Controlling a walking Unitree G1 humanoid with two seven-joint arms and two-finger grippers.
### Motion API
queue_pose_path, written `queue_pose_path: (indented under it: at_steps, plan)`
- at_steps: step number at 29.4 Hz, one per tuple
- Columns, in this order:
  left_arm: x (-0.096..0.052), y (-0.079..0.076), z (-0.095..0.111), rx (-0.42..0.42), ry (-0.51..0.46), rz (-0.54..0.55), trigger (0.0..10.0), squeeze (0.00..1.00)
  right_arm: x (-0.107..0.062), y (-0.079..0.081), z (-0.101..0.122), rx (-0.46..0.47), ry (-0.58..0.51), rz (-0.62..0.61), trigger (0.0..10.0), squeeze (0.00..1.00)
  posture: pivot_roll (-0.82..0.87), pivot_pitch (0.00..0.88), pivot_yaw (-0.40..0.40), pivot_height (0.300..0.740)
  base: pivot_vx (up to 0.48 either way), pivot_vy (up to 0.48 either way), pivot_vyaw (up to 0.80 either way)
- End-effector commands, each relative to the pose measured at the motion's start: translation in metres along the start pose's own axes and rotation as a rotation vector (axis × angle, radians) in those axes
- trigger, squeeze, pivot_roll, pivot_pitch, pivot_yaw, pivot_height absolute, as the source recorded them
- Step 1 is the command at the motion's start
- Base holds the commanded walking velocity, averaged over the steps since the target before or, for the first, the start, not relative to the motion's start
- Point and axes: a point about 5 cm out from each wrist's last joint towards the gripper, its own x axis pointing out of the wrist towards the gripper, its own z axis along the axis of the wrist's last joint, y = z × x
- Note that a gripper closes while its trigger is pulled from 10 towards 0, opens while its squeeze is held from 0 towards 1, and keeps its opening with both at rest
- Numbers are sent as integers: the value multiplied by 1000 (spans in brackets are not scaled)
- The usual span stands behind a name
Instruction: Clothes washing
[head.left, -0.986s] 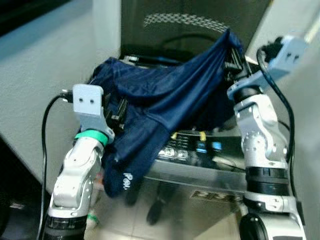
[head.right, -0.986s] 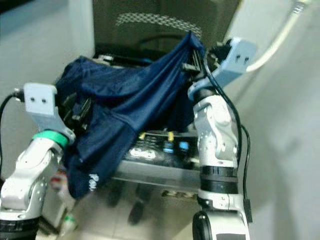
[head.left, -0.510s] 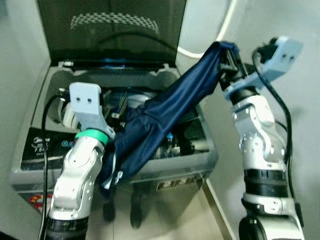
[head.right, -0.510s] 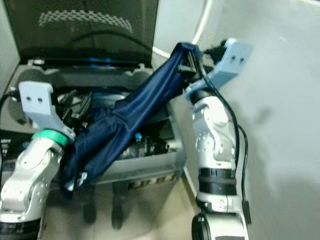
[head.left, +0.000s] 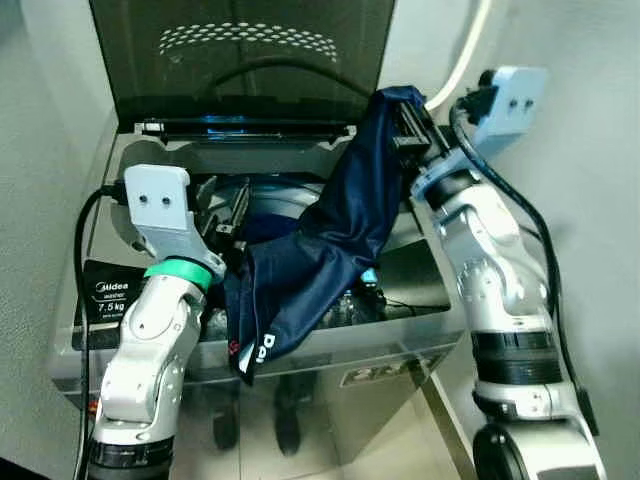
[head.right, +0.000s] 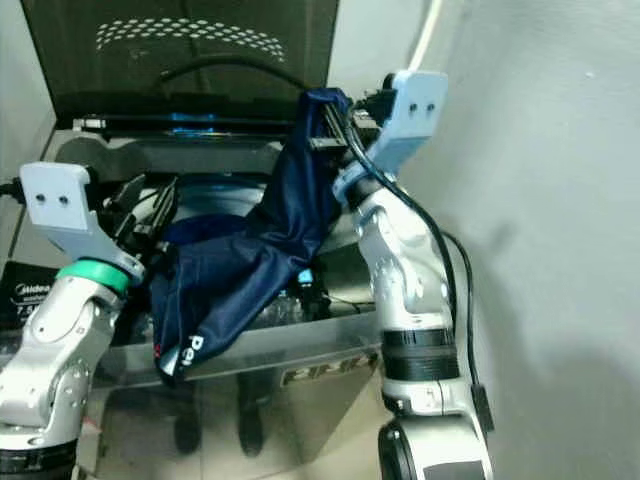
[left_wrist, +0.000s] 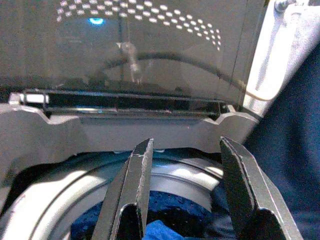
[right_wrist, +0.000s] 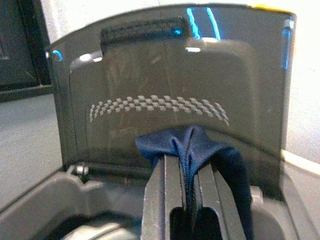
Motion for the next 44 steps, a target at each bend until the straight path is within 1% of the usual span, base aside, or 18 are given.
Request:
queue_pose_path:
  at_steps: [1,2,3,4,5,12,14,16,21,23,24,25,26,28,29,32,35,44]
  plan:
    - [0,-3,-2,0,5,-7,10000,0,23,-1,35,-24,-129,24,10000,0,66,45,-58,740,0,0,0]
    - [0,-3,-2,0,5,-7,10000,0,23,-1,35,-24,-129,24,10000,0,66,45,-58,740,0,0,0]
    - [-1,-2,-2,5,6,-3,10000,0,41,-10,73,-18,-250,-31,10000,0,71,48,-70,740,0,0,0]
    - [-1,-2,-2,5,6,-3,10000,0,41,-10,73,-18,-250,-31,10000,0,71,48,-70,740,0,0,0]
    - [-2,-1,-2,11,8,1,10000,0,50,-16,101,-18,-331,-74,10000,0,71,48,-70,740,0,0,0]
    - [-5,0,-1,19,5,9,10000,0,58,-18,111,-31,-306,-72,10000,0,82,47,-86,740,0,0,0]
    - [-7,0,0,23,2,8,10000,0,58,-12,112,74,-347,-23,10000,0,90,47,-86,740,0,0,0]
    - [-6,-1,1,25,1,4,10000,0,54,-10,130,177,-460,-5,10000,0,90,48,-80,740,0,0,0]
    - [-5,-2,0,24,1,-6,10000,0,58,-12,147,212,-512,19,10000,0,79,48,-66,740,0,0,0]
    - [-3,-4,-1,21,4,-21,10000,0,69,-5,122,134,-319,99,10000,0,76,48,-62,740,0,0,0]
    - [-3,-4,-1,21,4,-21,10000,0,69,-5,122,134,-319,99,10000,0,76,48,-62,740,0,0,0]
    - [-2,-5,-1,19,6,-27,10000,0,71,-1,103,78,-203,142,10000,0,76,48,-62,740,0,0,0]
    - [-2,-5,-1,19,6,-27,10000,0,71,-1,103,78,-203,142,10000,0,76,48,-62,740,0,0,0]
    - [-2,-7,-2,15,15,-40,10000,0,60,9,37,-68,81,280,10000,0,75,50,-58,740,0,0,0]
    - [-2,-8,-2,11,18,-44,10000,0,53,12,17,-103,163,325,10000,0,81,50,-60,740,0,0,0]
    - [-3,-8,-2,11,19,-47,10000,0,44,13,-2,-108,238,371,10000,0,81,50,-60,740,0,0,0]
    - [-4,-8,-4,8,40,-54,10000,0,20,10,-45,-71,449,422,10000,0,81,50,-60,740,0,0,0]
    - [-2,-9,-6,14,48,-63,10000,0,13,4,-58,-58,556,438,10000,0,78,41,-51,740,0,0,0]
